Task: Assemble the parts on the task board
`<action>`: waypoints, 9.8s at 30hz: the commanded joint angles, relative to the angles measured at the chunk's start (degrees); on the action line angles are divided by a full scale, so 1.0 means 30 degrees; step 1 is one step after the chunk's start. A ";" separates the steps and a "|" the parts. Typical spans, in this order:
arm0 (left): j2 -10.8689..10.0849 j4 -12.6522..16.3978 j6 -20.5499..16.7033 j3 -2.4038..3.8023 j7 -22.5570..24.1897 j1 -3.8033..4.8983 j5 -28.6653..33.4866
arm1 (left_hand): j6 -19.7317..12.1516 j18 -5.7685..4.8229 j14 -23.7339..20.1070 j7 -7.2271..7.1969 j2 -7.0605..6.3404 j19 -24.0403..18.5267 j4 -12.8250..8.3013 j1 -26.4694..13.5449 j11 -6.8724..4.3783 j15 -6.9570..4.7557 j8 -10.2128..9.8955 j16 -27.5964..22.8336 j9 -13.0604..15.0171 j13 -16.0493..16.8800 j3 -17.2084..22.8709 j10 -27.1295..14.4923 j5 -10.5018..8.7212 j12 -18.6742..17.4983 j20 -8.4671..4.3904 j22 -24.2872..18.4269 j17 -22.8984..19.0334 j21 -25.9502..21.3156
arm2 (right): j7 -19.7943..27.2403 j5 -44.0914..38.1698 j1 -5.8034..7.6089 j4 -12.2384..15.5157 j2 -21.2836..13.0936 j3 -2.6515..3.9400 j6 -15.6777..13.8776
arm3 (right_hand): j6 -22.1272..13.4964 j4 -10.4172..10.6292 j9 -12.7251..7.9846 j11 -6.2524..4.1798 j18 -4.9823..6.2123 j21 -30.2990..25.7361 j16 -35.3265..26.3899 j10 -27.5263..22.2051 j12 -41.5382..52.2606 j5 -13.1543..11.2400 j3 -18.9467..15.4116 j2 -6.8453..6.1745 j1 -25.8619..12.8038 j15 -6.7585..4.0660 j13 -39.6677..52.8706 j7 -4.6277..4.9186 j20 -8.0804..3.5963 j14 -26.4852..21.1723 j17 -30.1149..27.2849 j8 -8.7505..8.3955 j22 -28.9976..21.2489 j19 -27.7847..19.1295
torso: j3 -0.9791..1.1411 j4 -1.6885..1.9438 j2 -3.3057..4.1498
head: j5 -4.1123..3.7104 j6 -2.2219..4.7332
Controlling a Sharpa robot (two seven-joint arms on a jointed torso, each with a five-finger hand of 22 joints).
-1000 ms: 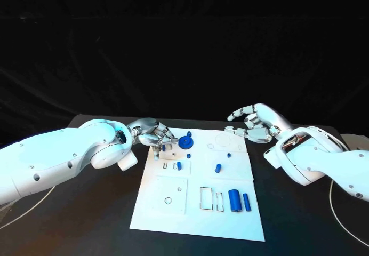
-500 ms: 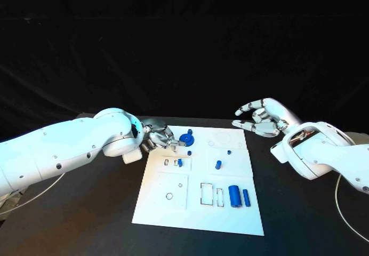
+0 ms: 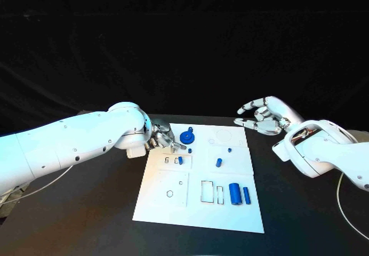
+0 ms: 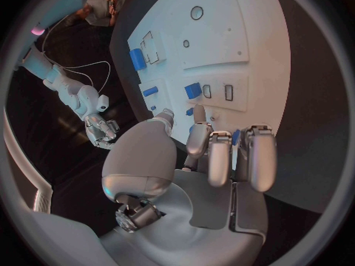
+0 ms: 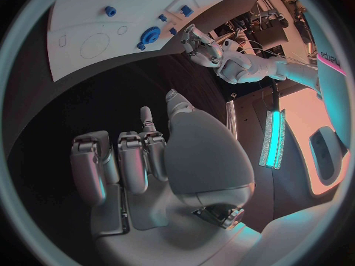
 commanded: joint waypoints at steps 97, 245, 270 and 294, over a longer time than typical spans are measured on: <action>0.2079 -0.1934 0.2500 -0.0594 -0.0874 -0.0035 0.1070 | -0.0226 -0.0239 0.2016 -0.0022 -0.1670 0.0392 -0.2352 0.2552 -0.0086 -0.0150 -0.0905 0.0066 0.1923 -0.0494 1.1509 -0.0768 0.0081 -0.0727 -0.0155 0.1246 0.5018 0.0174 | 0.0118 0.0375 -0.0069 -0.0390 0.0322 -0.0056 0.0147 | -0.0410 0.0114 0.0062 -0.0209 0.0696 -0.3579 -0.1195 -0.1798 -0.2794 0.0481 0.0461 -0.0432 0.0071 -0.0289 0.0851 -0.0117 -0.0364 0.0998 0.0640 0.0644 0.2550 -0.0261 | -0.0028 0.0007 0.0106 | -0.0064 -0.0505; 0.1002 -0.0333 0.0849 -0.0565 -0.0991 -0.0934 -0.2116 | 0.1419 -0.0216 0.2016 -0.0976 -0.2642 0.0426 -0.1840 -0.4295 -0.0908 -0.0861 0.1509 0.0066 0.3797 0.0213 1.1650 0.0446 0.2467 -0.0342 -0.0795 0.1183 0.5018 -0.0023 | 0.0228 0.0403 -0.0138 -0.0480 0.0126 -0.0079 0.0285 | -0.0449 0.0181 0.0081 -0.0239 0.0731 -0.3816 -0.1294 -0.1838 -0.2919 0.0432 0.0388 -0.0522 -0.0358 -0.0324 0.0691 -0.0151 -0.0403 0.0995 0.0544 0.0819 0.2414 -0.0318 | -0.0007 0.0022 0.0107 | -0.0148 -0.0879; 0.0569 0.0141 0.0229 -0.0326 -0.0968 -0.0937 -0.2150 | 0.1457 -0.0205 0.2016 -0.1012 -0.2887 0.0424 -0.0876 -0.4466 -0.0935 -0.0894 0.1532 0.0066 0.3758 0.0125 0.9825 0.0416 0.2481 -0.0414 -0.0845 0.1144 0.5018 -0.0074 | 0.0267 0.0423 -0.0178 -0.0528 0.0104 -0.0081 0.0274 | -0.0482 0.0180 0.0084 -0.0246 0.0745 -0.3896 -0.1330 -0.1850 -0.2948 0.0281 0.0325 -0.0544 -0.0531 -0.0332 0.0648 -0.0159 -0.0412 0.0989 0.0491 0.0866 0.2367 -0.0338 | -0.0022 0.0035 0.0093 | -0.0252 -0.0827; 0.0081 -0.1238 -0.0083 0.1217 -0.0631 0.0269 -0.2161 | -0.0276 -0.0062 0.2016 0.0072 -0.3180 0.0111 -0.0176 -0.2103 -0.0006 -0.0118 -0.1132 0.0066 0.2195 -0.2671 0.7917 -0.1750 0.2637 -0.2266 -0.0224 0.0436 0.5018 -0.0526 | 0.0249 0.0429 -0.0231 -0.0959 0.0175 -0.0086 0.0329 | -0.0499 0.0165 0.0086 -0.0250 0.0745 -0.3911 -0.1341 -0.1826 -0.2928 0.0229 0.0298 -0.0557 -0.0586 -0.0336 0.0661 -0.0165 -0.0417 0.0990 0.0485 0.0890 0.2361 -0.0332 | -0.0039 0.0071 0.0133 | -0.0124 -0.0423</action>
